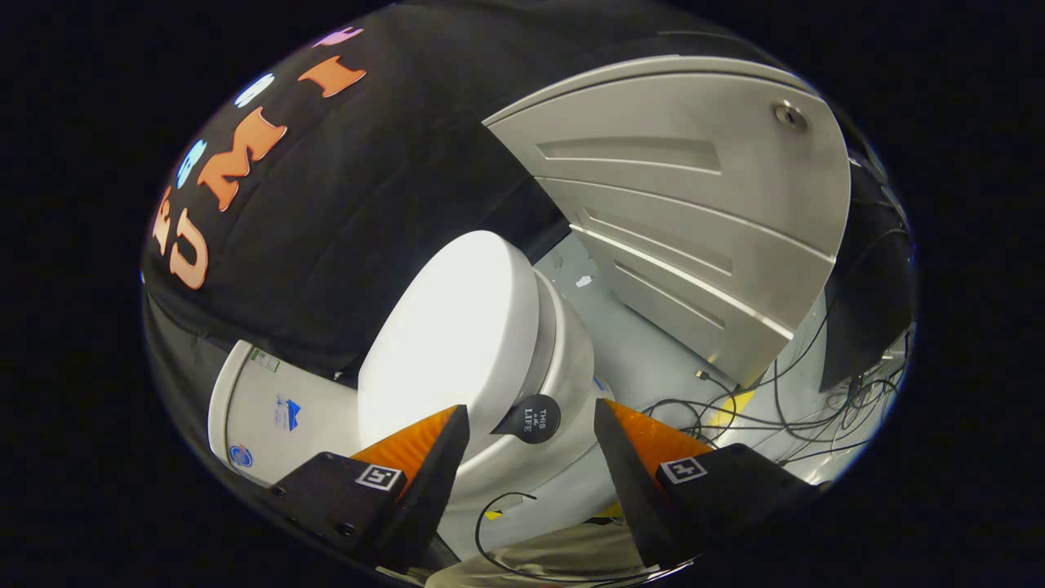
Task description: Open the toilet lid.
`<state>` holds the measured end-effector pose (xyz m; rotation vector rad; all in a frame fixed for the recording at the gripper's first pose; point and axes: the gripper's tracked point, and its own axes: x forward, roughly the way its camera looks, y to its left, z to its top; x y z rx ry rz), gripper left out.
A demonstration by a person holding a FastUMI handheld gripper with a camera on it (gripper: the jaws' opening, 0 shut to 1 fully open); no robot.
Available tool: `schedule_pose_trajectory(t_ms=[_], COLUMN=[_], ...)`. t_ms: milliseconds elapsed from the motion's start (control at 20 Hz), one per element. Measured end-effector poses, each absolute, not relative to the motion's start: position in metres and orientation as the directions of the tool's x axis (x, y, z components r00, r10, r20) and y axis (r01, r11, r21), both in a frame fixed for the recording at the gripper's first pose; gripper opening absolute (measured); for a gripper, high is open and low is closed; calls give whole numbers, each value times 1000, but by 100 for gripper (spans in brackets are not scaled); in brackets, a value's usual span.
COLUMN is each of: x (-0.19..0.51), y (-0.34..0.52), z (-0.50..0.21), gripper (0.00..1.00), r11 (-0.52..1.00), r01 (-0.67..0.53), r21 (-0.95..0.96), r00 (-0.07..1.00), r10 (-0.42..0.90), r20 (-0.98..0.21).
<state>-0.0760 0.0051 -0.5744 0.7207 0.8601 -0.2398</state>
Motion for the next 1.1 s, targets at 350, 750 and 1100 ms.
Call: schedule_pose_trajectory(t_ms=[350, 750, 1100], x=[-75, -62, -52], y=[2, 27, 28], z=[-612, -634, -620], gripper=[98, 58, 14], r11=[606, 354, 244], r01=[558, 586, 578], r21=[567, 729, 778], r00=[625, 675, 712], r10=[143, 284, 314], r20=[-768, -681, -628])
